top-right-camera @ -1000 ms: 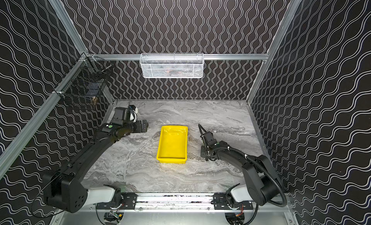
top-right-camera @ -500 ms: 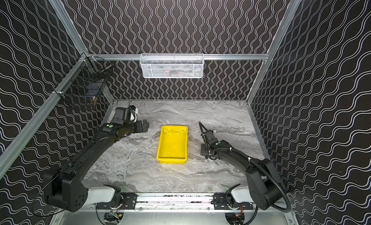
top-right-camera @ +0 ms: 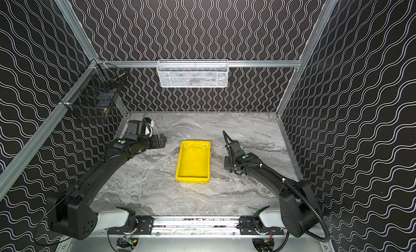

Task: Put the screwdriver in the bin
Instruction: Pick up the screwdriver from the center of the table, then place the screwdriver into the bin.

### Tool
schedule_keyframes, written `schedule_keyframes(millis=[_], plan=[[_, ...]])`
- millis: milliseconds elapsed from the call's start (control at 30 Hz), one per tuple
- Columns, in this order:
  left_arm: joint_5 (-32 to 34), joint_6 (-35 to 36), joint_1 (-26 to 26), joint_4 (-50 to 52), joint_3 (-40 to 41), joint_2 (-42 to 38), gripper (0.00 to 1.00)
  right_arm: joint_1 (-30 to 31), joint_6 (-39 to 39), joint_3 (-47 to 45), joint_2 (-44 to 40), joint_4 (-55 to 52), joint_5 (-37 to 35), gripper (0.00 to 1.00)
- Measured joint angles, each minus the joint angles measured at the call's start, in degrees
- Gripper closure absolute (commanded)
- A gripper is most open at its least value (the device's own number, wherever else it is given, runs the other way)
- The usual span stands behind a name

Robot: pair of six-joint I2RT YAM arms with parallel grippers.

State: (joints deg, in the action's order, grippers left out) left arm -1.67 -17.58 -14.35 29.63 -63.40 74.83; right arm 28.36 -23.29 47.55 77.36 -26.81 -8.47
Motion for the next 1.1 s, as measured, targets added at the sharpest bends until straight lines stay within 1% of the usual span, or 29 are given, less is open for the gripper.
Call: schedule_keyframes(millis=[233, 367, 467, 700, 967, 1100], plan=[[0.0, 0.0, 0.0, 0.04, 0.0, -0.04, 0.01, 0.09, 2.19, 6.25, 0.04, -3.23, 0.04, 0.95], [0.04, 0.02, 0.0, 0.04, 0.0, -0.28, 0.01, 1.03, 4.02, 11.65, 1.01, -5.35, 0.46, 0.95], [0.22, 0.02, 0.0, 0.04, 0.0, -0.39, 0.01, 3.15, 4.74, 15.96, 2.86, -6.34, 0.7, 0.95], [1.07, 0.04, 0.0, 0.13, 0.0, -0.39, 0.01, 10.64, 4.92, 23.23, 9.77, -7.06, 1.75, 0.95], [1.51, 0.22, 0.0, 0.48, 0.0, -0.39, 0.01, 16.31, 4.55, 25.68, 17.49, -5.22, 4.11, 0.95], [1.68, 0.24, 0.04, 0.5, -0.02, -0.15, 0.01, 17.84, 4.39, 25.77, 21.09, -3.61, 5.38, 0.94]])
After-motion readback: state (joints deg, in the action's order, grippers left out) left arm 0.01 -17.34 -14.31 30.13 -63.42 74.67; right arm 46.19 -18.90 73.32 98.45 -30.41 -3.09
